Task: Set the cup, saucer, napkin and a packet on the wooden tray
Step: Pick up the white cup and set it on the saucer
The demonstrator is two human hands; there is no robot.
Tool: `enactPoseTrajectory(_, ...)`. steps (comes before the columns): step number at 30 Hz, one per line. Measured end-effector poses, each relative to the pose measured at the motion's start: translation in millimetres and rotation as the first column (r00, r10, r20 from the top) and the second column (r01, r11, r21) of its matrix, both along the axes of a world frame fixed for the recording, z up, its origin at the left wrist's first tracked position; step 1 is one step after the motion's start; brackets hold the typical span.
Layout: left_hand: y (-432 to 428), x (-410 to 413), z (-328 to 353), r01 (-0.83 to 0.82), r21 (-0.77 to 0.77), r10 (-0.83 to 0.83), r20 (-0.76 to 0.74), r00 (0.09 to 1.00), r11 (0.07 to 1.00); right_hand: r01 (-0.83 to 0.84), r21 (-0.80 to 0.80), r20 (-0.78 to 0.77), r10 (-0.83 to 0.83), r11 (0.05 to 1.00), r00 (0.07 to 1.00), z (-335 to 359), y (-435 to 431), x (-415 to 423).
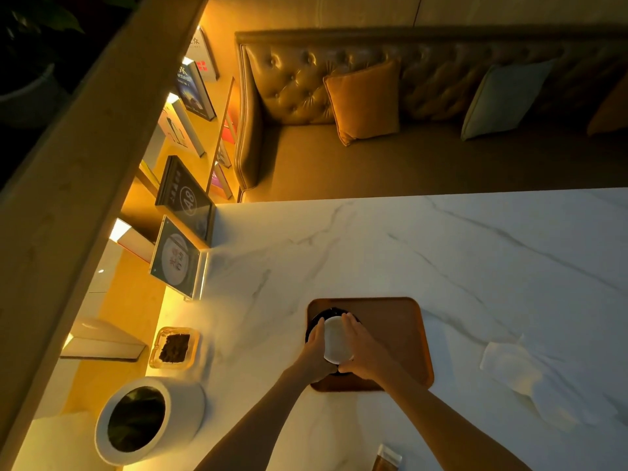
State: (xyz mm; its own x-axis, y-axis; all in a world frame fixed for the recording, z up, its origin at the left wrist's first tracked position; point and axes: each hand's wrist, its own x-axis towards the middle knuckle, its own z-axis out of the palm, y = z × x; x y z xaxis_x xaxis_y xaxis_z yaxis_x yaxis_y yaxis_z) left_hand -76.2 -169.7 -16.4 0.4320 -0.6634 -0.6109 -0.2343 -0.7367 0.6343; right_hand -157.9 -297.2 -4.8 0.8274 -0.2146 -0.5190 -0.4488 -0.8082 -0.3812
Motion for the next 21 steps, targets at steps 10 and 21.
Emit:
enactPoseTrajectory(10, -2.4, -3.4, -1.3, 0.038, 0.023, -0.042, 0.154, 0.987, 0.999, 0.045, -0.053, 0.184, -0.034, 0.998, 0.982, -4.0, 6.1, -7.7)
enactPoseTrajectory(21, -0.2, -0.1, -1.9, 0.086, 0.127, -0.107, 0.169, 0.98, 0.988, 0.017, -0.056, 0.178, -0.006, 0.998, 0.984, -7.7, 3.9, -7.4)
